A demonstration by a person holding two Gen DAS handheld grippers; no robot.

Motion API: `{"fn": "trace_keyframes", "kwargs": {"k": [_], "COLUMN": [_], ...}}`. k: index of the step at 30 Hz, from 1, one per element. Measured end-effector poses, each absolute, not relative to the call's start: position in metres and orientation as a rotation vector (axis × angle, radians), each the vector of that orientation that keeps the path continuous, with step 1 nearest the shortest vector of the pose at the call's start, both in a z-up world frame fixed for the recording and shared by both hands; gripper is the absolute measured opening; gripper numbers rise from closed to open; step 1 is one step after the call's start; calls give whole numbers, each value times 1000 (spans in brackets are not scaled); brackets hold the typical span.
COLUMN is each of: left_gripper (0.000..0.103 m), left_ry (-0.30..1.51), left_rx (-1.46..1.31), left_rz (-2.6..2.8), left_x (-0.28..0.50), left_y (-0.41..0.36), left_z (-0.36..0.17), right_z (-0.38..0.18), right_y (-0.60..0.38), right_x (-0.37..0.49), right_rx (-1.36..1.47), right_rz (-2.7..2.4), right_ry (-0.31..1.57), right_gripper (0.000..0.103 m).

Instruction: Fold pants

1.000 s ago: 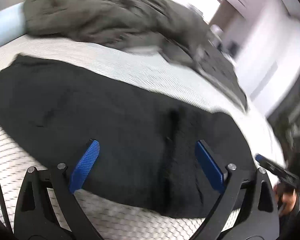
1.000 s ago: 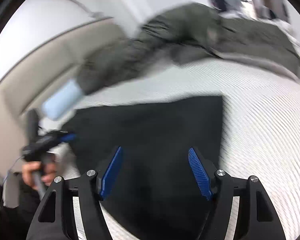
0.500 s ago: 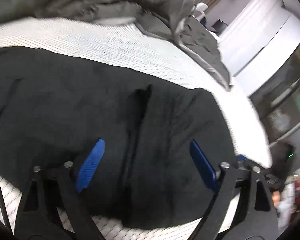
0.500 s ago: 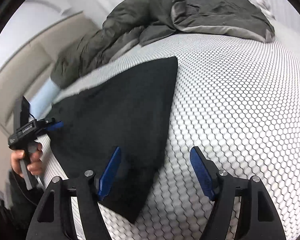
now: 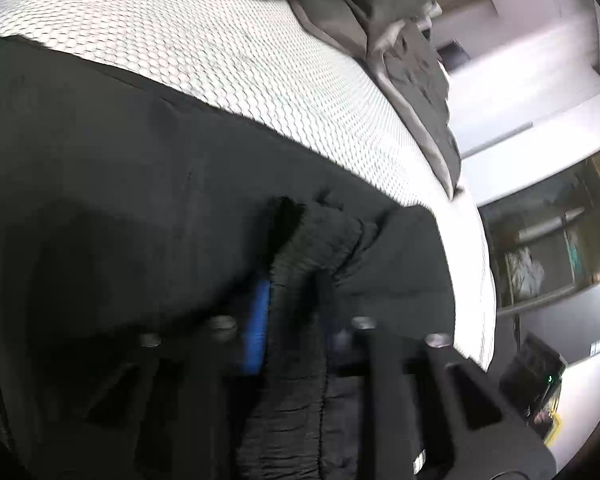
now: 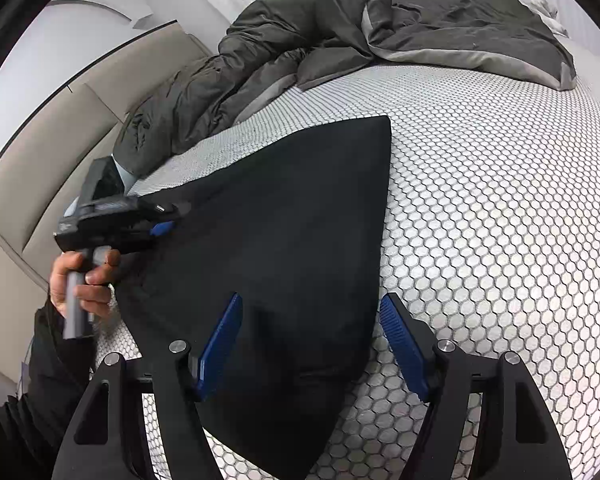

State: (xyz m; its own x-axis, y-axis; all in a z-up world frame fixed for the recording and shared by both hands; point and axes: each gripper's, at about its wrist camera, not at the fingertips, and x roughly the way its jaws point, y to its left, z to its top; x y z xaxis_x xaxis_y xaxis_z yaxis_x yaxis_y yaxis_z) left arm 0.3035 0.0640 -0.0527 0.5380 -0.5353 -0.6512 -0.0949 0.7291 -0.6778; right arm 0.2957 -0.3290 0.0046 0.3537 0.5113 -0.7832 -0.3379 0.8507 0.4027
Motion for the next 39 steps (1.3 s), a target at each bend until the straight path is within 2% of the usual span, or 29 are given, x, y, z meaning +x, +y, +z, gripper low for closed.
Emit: {"fn": "trace_keyframes", "kwargs": {"k": [2,8,10,13,15,18,19,22,24,26,28,31,33,36,39], "left_gripper": [9,7,7,9,16,26,33,73,76,78,78,79,78,78,78], "left_ry": [928,711,695,808,875,864,844,765,725,732,771,798,819,818,810], "left_rx": [-718,-647,-595,-497,-537,-546,-539,-497,-467,-427,-376,-255,-204,-272,-253], "left_rz": [-296,-316,-233,-21,-3,-9,-17,-38,-83,-151,-250,-293,-277,-276,-251], "left_x": [299,273,270,285,293,284,276,241,217,208,209,215,219,221,218], "left_y": [66,69,78,83,87,87,89,79,63,30,-9,-53,-66,-62,-62], "left_z": [-43,15,22,-1,-20,-12,-7,15,23,23,12,-2,-6,-3,1], "right_z": [4,3,3,0,-3,-7,-7,-10,-13,-16,-20,-25,-26,-28,-28], "right_y": [-325,-313,-309,-305,-303,-310,-313,-320,-321,-318,-314,-307,-310,-317,-314], "right_x": [296,304,308,312,313,313,312,306,299,294,292,286,282,267,250], "right_rx": [180,177,180,182,193,264,285,348,387,401,393,350,410,456,387], "right_rz": [550,549,552,550,556,583,590,634,678,702,705,694,710,729,744], "right_ry": [1078,1080,1077,1081,1097,1122,1126,1159,1178,1187,1203,1220,1208,1204,1210], "right_gripper": [73,73,73,73,73,73,73,72,72,62,40,23,19,13,13]}}
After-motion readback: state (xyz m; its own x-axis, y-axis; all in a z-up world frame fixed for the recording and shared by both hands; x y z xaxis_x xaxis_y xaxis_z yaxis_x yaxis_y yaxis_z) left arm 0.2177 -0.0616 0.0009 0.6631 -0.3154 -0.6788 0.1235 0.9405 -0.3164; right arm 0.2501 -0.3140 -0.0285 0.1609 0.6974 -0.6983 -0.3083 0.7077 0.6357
